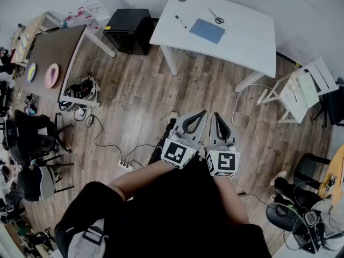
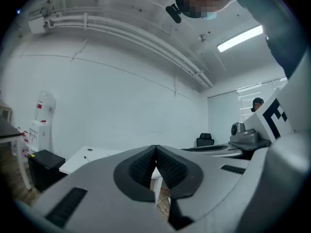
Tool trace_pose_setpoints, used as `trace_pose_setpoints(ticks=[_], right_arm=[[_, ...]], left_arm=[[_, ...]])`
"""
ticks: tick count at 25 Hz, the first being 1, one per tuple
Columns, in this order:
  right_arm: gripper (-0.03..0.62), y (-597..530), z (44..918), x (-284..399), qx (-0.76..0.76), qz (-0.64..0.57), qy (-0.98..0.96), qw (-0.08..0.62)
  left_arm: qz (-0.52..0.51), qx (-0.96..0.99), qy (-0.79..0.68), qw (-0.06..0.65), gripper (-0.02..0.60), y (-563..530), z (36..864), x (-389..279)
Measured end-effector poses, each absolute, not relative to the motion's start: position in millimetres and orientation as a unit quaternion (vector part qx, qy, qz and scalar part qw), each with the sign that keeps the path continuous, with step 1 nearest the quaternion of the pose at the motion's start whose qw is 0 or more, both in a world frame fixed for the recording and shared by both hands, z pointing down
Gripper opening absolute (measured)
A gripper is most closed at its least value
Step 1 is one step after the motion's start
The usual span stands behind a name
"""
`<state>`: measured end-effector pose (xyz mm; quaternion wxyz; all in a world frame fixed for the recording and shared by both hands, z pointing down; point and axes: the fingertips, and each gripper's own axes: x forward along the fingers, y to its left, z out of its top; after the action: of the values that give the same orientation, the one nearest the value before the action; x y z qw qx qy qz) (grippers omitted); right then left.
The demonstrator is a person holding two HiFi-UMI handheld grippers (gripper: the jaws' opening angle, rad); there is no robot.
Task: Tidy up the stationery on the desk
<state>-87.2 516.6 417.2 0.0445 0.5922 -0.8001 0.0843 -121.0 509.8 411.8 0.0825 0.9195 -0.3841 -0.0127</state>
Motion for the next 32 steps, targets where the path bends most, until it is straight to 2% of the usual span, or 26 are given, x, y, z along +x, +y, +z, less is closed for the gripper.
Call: trace_pose_setpoints(ticks=[10,17,23,32], right_arm=[[0.034,433,419,-118,0.613,0.078,-0.784,0.053],[0.035,345,407,-162,0.601,0.081,-0.794,0.033],[0.034,293,404,-190,0.611,0.039,-0.787,0.07],[0.035,246,413,-173,0.629,0.073,-0.773,0.03]], left_arm=[[-0.037,0.925,-0.367,0.093,0.002,423,413,-154],[-0.055,0.926,-0.365,0.073,0.002,330,397,-208],[-0.044,0.926,-0.366,0.077,0.002,270,406,-248],[-0.03,0.924,-0.368,0.099,0.002,219,429,-262]])
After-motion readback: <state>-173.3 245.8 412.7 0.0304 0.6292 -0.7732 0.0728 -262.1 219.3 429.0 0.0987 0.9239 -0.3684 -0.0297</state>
